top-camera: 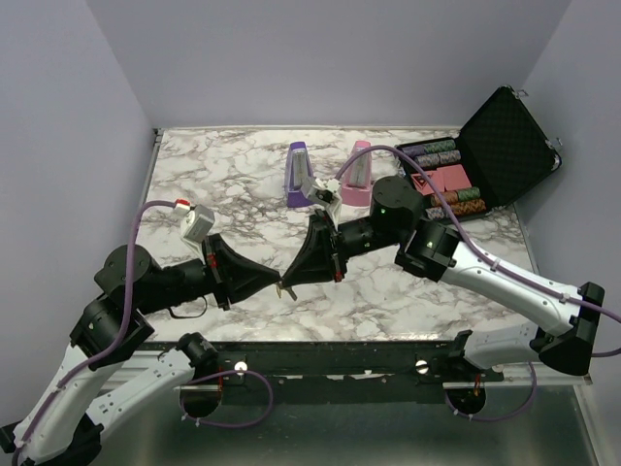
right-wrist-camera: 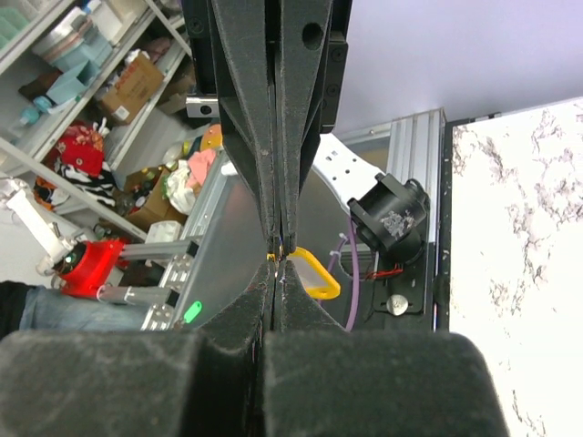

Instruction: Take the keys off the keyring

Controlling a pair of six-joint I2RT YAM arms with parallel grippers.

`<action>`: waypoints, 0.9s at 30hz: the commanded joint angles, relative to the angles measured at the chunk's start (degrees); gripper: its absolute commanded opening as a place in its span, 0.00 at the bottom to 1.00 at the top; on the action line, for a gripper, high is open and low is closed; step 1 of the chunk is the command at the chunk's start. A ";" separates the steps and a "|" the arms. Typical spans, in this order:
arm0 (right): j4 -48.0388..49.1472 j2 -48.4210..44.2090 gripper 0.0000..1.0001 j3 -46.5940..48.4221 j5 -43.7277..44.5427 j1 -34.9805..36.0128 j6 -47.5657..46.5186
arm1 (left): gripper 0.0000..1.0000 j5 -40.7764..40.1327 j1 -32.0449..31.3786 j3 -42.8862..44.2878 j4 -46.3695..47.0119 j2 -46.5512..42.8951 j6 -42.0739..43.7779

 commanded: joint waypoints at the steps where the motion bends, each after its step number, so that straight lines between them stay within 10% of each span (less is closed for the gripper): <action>1: 6.74 -0.89 0.01 -1.36 2.70 0.36 2.73 | 0.00 -5.02 -0.06 -2.10 3.77 -2.48 -3.14; 27: 12.98 1.13 0.01 -2.24 7.00 0.72 5.72 | 0.00 -14.78 -0.41 -10.19 13.89 -9.34 -10.18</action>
